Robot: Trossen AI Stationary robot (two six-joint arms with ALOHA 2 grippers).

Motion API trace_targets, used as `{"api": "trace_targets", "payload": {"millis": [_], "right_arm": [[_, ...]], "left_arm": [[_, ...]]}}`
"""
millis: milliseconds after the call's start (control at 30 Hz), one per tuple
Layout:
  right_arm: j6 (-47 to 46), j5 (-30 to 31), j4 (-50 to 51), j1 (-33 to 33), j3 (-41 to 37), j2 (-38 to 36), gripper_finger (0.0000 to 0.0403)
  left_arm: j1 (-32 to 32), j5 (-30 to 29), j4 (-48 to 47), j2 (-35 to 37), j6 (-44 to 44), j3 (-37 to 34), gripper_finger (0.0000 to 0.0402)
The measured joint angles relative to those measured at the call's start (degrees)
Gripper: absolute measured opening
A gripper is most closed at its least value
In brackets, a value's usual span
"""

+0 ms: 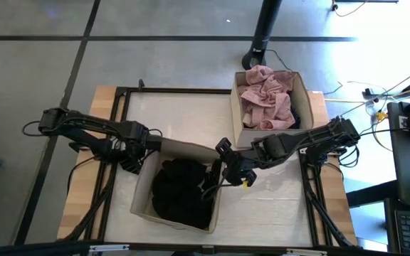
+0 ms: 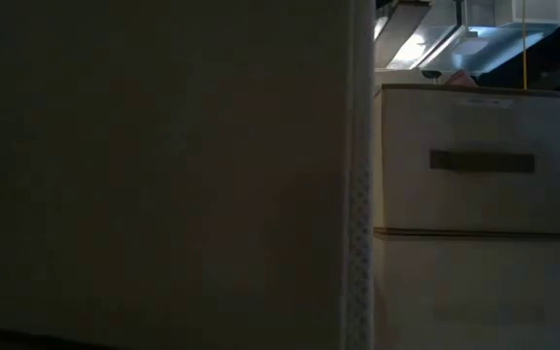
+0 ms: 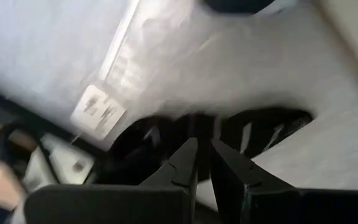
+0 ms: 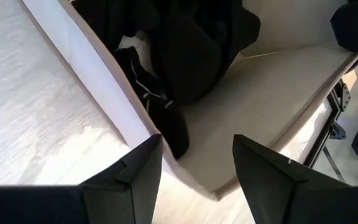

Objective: Sort clothes
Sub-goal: Put the black striped sock into the left laundry organizer

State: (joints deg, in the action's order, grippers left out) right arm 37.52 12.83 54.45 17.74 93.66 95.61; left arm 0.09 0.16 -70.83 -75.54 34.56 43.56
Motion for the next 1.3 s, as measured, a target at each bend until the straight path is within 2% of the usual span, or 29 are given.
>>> {"api": "trace_targets", "payload": {"millis": [200,433,567,633,767,867,1100,1300], "right_arm": [[0.21,-0.08,-0.23,-0.13,0.05,0.07,0.0198],[3.72,-0.12,-7.7,-0.13,0.0,0.09,0.0198],[7.36,0.07,-16.84,-0.27,0.11,1.23,0.0198],[8.48,-0.39,-18.35,-0.85,0.11,3.14,0.0198],[8.54,-0.97,-12.65,-1.42,-0.13,6.76,0.0198],[5.78,-0.91,-5.67,-1.36,0.09,7.13,0.0198],[-3.18,-1.0,11.31,-1.18,-0.06,5.48,0.0198],[-5.81,1.17,12.96,-1.2,-0.04,3.74,0.0198]], "left_arm": [[0.46,-0.19,-9.85,5.18,0.16,2.43,0.0031],[1.5,-2.07,-9.51,17.06,5.21,4.56,0.0034],[1.5,-2.09,-7.2,20.34,5.94,3.62,0.0065],[1.5,-2.08,-6.11,20.53,5.56,3.1,0.0089],[1.5,-1.87,-6.48,19.36,5.79,2.05,0.0132],[1.5,-1.09,-6.99,18.17,5.85,1.43,0.0149],[1.46,-0.8,-4.89,13.64,5.13,0.43,0.0155],[1.45,-0.76,-1.9,7.53,1.43,0.45,0.0155]]}}
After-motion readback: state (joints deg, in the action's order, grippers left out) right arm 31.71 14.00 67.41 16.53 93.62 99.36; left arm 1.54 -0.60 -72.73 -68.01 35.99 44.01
